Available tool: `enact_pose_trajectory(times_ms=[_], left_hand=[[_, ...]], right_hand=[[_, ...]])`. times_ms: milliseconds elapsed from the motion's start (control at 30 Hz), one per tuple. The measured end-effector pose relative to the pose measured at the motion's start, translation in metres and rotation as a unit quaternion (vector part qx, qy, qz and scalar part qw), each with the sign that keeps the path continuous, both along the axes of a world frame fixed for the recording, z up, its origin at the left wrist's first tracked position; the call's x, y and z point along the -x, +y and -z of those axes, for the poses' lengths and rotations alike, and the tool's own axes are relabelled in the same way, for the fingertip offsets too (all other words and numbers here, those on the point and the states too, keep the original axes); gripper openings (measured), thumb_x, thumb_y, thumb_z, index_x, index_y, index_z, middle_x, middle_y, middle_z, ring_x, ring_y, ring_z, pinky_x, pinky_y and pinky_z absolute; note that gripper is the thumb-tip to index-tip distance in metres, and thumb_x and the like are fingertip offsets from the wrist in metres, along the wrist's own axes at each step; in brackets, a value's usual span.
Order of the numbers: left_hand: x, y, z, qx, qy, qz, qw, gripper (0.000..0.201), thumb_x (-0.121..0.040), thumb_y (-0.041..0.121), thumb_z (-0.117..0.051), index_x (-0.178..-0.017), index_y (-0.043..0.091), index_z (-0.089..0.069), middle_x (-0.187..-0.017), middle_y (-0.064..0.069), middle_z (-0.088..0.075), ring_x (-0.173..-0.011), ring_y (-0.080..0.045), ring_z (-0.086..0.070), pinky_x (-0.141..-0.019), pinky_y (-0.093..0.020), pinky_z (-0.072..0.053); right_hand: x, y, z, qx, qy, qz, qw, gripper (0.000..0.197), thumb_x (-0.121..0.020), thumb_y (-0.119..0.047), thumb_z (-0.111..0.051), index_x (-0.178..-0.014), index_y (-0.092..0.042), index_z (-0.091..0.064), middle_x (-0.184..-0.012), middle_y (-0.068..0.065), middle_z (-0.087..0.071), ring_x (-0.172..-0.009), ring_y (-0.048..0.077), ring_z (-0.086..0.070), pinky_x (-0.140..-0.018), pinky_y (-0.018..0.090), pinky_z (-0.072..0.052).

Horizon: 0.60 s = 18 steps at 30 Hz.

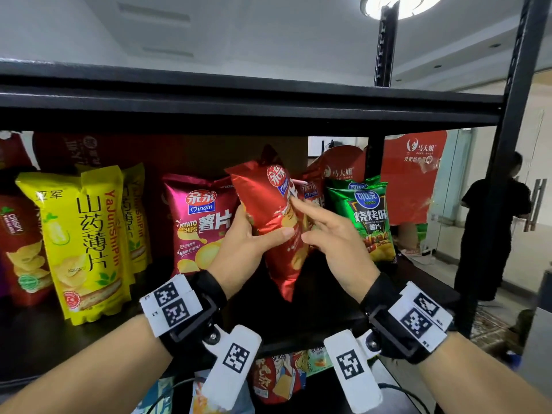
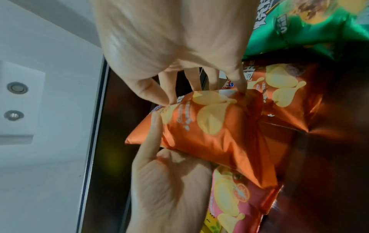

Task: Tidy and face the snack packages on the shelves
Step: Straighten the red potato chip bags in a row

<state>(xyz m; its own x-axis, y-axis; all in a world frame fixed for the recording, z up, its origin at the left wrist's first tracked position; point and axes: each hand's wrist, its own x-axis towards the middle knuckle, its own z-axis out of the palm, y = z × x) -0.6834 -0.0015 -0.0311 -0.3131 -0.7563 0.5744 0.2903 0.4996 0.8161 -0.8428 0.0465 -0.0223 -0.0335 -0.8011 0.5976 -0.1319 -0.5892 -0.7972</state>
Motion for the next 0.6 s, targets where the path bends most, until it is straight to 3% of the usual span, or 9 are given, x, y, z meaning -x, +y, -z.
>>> enact_pose_trajectory(times_ms=[100, 200, 267, 367, 433, 533, 600], left_hand=[[0.000, -0.002, -0.002, 0.001, 0.012, 0.011, 1.000, 0.075, -0.071, 0.017, -0.084, -0.138, 0.015, -0.051, -0.129, -0.009, -0.068, -0.119, -0.027, -0.066, -0.100, -0.043, -0.054], [-0.002, -0.005, -0.002, 0.003, 0.003, -0.012, 1.000, 0.065, -0.067, 0.023, -0.089, -0.126, 0.021, -0.063, -0.120, -0.006, -0.073, -0.111, -0.025, -0.071, -0.090, -0.036, -0.059], [-0.002, -0.010, -0.002, -0.004, -0.006, -0.056, 0.998, 0.066, -0.067, 0.023, -0.092, -0.126, 0.021, -0.062, -0.117, -0.004, -0.074, -0.106, -0.023, -0.073, -0.089, -0.040, -0.060], [-0.002, -0.020, -0.002, -0.039, -0.015, -0.147, 0.988, 0.068, -0.068, 0.020, -0.093, -0.122, 0.021, -0.052, -0.113, -0.001, -0.073, -0.097, -0.019, -0.074, -0.085, -0.042, -0.061], [-0.002, -0.026, -0.002, -0.036, -0.040, -0.203, 0.978, 0.066, -0.069, 0.021, -0.092, -0.115, 0.025, -0.046, -0.109, 0.004, -0.070, -0.092, -0.014, -0.073, -0.079, -0.035, -0.061], [0.001, -0.030, -0.001, -0.020, -0.073, -0.238, 0.968, 0.067, -0.072, 0.022, -0.090, -0.117, 0.025, -0.040, -0.104, 0.013, -0.063, -0.089, -0.005, -0.067, -0.066, -0.020, -0.056], [0.003, -0.033, 0.002, -0.014, -0.095, -0.257, 0.962, 0.065, -0.074, 0.020, -0.088, -0.116, 0.025, -0.038, -0.100, 0.017, -0.059, -0.084, 0.000, -0.064, -0.058, -0.011, -0.049]], right_hand=[[-0.003, 0.004, -0.001, -0.007, -0.043, -0.010, 0.999, 0.054, -0.067, -0.004, -0.051, -0.109, -0.029, -0.075, -0.130, 0.000, -0.066, -0.129, 0.017, -0.056, -0.109, 0.038, -0.045], [-0.003, 0.007, 0.000, -0.013, -0.049, -0.020, 0.998, 0.051, -0.076, 0.007, -0.048, -0.108, -0.022, -0.075, -0.123, 0.009, -0.070, -0.121, 0.022, -0.062, -0.102, 0.037, -0.050], [-0.001, 0.005, 0.002, -0.027, -0.034, -0.013, 0.999, 0.057, -0.080, 0.016, -0.043, -0.107, -0.022, -0.076, -0.116, 0.012, -0.072, -0.114, 0.024, -0.065, -0.097, 0.033, -0.053], [0.001, -0.002, 0.006, -0.048, -0.029, 0.025, 0.998, 0.054, -0.079, 0.016, -0.042, -0.102, -0.019, -0.076, -0.105, 0.003, -0.075, -0.101, 0.006, -0.069, -0.080, 0.017, -0.054], [0.001, -0.011, 0.008, -0.063, -0.048, 0.058, 0.995, 0.045, -0.075, 0.006, -0.050, -0.104, -0.017, -0.074, -0.106, 0.002, -0.072, -0.102, 0.006, -0.067, -0.084, 0.023, -0.055], [0.008, -0.028, 0.014, -0.087, -0.064, 0.109, 0.988, 0.044, -0.076, 0.000, -0.056, -0.118, -0.009, -0.065, -0.116, 0.011, -0.067, -0.115, 0.022, -0.061, -0.100, 0.043, -0.051], [0.015, -0.040, 0.017, -0.095, -0.061, 0.141, 0.984, 0.045, -0.082, 0.004, -0.059, -0.126, -0.005, -0.059, -0.107, 0.012, -0.067, -0.107, 0.022, -0.063, -0.100, 0.042, -0.050]])
